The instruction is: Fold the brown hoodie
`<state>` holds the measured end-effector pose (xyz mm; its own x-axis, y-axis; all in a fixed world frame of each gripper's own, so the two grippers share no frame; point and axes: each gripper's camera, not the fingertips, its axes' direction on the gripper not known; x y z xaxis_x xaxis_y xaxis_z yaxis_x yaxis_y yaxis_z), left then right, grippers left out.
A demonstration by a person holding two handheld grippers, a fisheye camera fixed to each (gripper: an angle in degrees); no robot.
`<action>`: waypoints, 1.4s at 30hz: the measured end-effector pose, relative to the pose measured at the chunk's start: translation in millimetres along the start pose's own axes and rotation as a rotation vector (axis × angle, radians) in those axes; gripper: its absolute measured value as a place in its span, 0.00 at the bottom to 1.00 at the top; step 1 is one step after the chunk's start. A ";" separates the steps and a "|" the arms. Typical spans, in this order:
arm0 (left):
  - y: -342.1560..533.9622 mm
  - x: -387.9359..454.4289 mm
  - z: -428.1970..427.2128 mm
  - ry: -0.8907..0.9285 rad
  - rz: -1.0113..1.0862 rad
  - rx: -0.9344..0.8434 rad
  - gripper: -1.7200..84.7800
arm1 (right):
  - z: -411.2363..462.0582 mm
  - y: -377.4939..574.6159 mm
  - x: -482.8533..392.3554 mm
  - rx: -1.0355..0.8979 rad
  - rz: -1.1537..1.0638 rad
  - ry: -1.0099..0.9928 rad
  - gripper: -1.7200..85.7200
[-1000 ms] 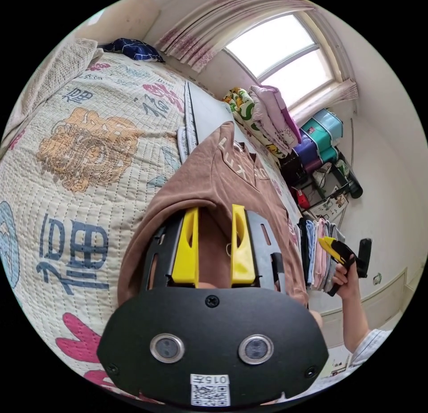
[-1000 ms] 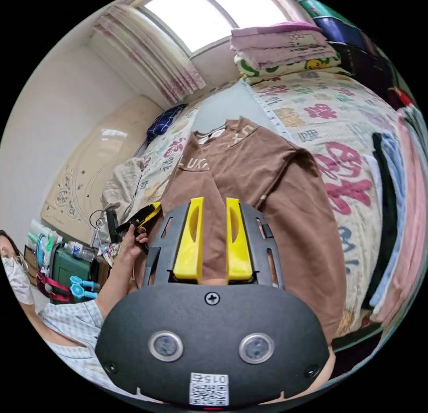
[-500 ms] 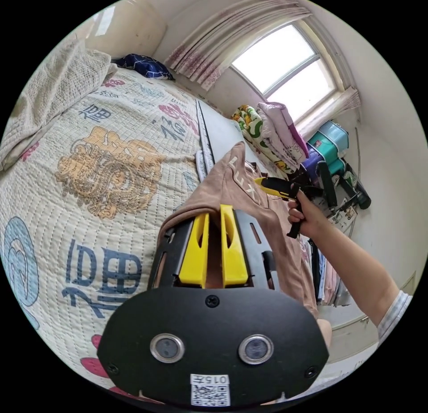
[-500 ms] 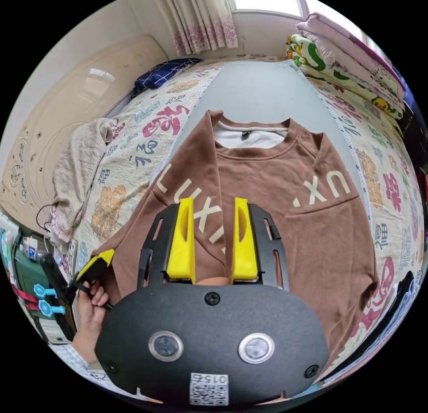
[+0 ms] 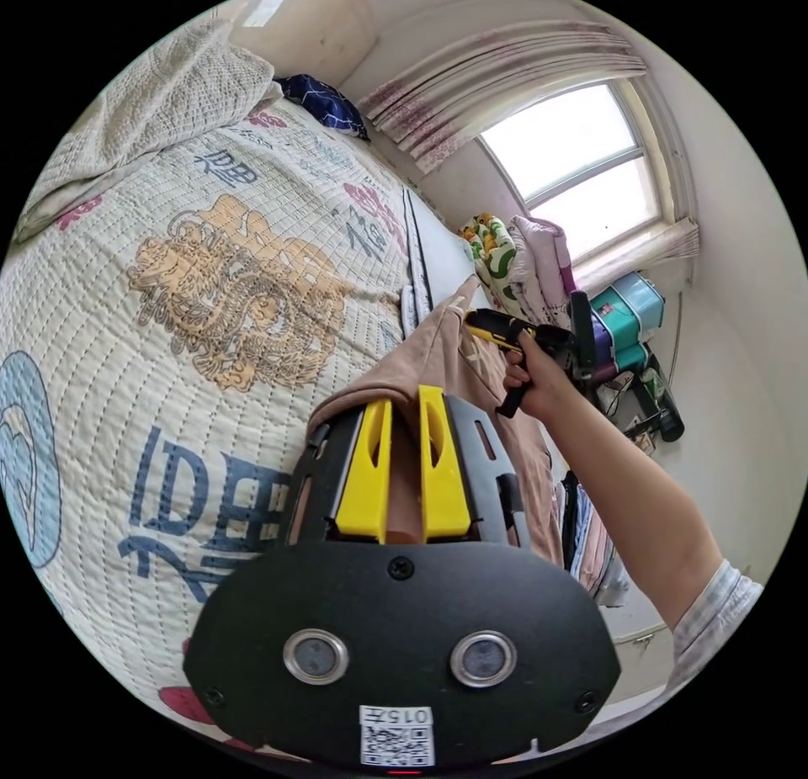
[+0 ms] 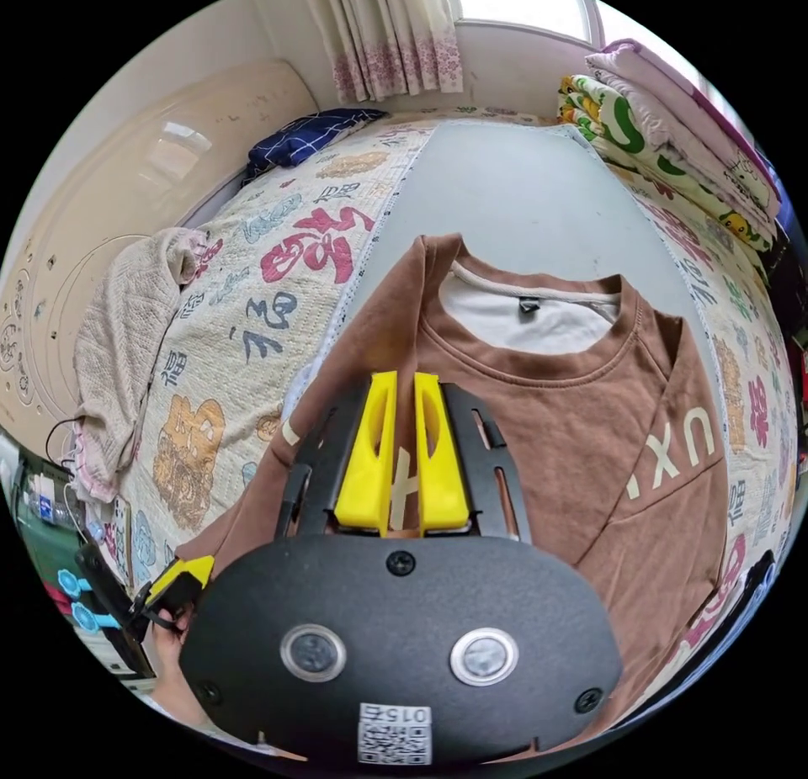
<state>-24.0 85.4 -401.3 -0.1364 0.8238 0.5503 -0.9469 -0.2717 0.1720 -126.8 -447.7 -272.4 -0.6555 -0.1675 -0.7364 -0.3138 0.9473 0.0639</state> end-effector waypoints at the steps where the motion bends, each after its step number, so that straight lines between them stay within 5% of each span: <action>1: -1.8 -2.7 -2.9 0.001 -0.001 0.004 0.08 | 4.6 -1.8 5.0 0.010 0.017 0.008 0.07; 27: -2.6 -28.7 -22.4 -0.006 -0.085 0.078 0.07 | -17.9 -22.0 65.9 0.035 0.042 -0.096 0.10; 35: 16.4 15.3 -18.7 -0.044 -0.015 0.092 0.11 | -228.4 135.6 142.9 0.097 -0.169 -0.128 0.11; 42: 51.2 72.8 -20.6 -0.194 0.096 0.158 0.14 | -350.1 330.4 243.3 -0.063 -0.071 -0.050 0.14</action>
<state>-88.4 141.7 -369.3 -0.1511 0.6839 0.7137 -0.8728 -0.4313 0.2285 -630.5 -271.0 -194.7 -0.5959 -0.2180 -0.7729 -0.4019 0.9142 0.0521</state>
